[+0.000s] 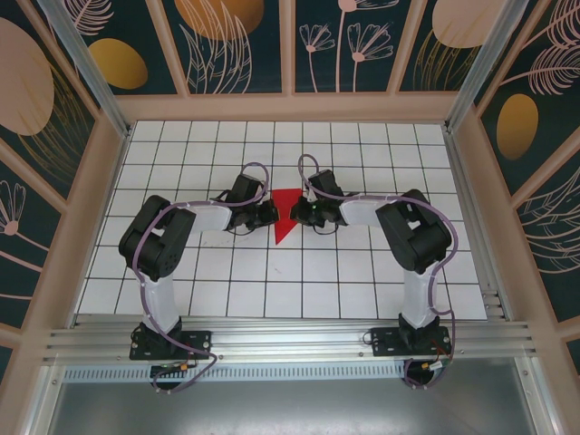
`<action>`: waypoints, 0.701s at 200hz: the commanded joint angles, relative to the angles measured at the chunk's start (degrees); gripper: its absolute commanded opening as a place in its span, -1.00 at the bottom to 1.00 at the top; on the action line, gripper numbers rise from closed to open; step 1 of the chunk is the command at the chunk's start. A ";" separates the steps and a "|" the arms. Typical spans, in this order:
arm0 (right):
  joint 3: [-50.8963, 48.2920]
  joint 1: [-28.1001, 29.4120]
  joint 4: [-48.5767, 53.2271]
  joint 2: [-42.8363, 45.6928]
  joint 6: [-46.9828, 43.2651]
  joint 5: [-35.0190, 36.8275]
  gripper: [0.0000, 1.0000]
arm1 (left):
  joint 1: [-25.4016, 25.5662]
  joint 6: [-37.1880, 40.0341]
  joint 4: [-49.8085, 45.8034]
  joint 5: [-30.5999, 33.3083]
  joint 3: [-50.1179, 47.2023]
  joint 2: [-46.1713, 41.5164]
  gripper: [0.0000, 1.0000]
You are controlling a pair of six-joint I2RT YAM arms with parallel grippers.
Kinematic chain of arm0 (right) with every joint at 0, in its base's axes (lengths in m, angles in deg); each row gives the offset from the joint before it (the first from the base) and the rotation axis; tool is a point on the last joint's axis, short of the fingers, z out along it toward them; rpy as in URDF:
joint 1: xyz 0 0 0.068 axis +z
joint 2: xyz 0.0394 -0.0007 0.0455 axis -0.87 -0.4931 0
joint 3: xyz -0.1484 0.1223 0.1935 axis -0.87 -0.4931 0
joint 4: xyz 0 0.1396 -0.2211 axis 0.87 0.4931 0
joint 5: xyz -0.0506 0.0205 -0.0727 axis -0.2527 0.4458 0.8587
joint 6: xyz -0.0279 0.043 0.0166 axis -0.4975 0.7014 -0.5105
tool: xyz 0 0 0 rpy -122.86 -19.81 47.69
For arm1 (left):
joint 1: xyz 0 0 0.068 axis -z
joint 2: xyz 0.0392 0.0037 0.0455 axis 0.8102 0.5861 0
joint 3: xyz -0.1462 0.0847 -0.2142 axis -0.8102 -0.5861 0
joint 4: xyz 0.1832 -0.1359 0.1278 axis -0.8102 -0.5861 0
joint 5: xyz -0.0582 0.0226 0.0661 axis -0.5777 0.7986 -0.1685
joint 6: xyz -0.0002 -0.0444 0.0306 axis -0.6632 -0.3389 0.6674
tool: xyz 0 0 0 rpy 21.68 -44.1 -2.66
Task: Fold a paper plane with a square sheet of paper (pick it up from the middle)
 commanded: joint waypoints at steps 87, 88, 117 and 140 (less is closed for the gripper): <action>0.32 -0.56 4.80 2.25 1.80 3.59 -0.88 | -0.17 1.56 -4.09 3.95 -0.78 0.62 -0.94; 0.39 -0.56 4.74 2.36 1.76 3.57 -0.88 | -0.17 1.54 -4.09 3.95 -0.78 0.57 -0.94; 3.55 -0.56 6.48 3.78 0.02 4.39 -0.87 | -0.17 1.54 -4.02 3.87 -0.69 0.53 -0.94; 4.68 -0.87 6.92 1.22 -0.48 4.10 -0.87 | -0.17 1.52 -3.91 3.61 -0.69 0.57 -0.94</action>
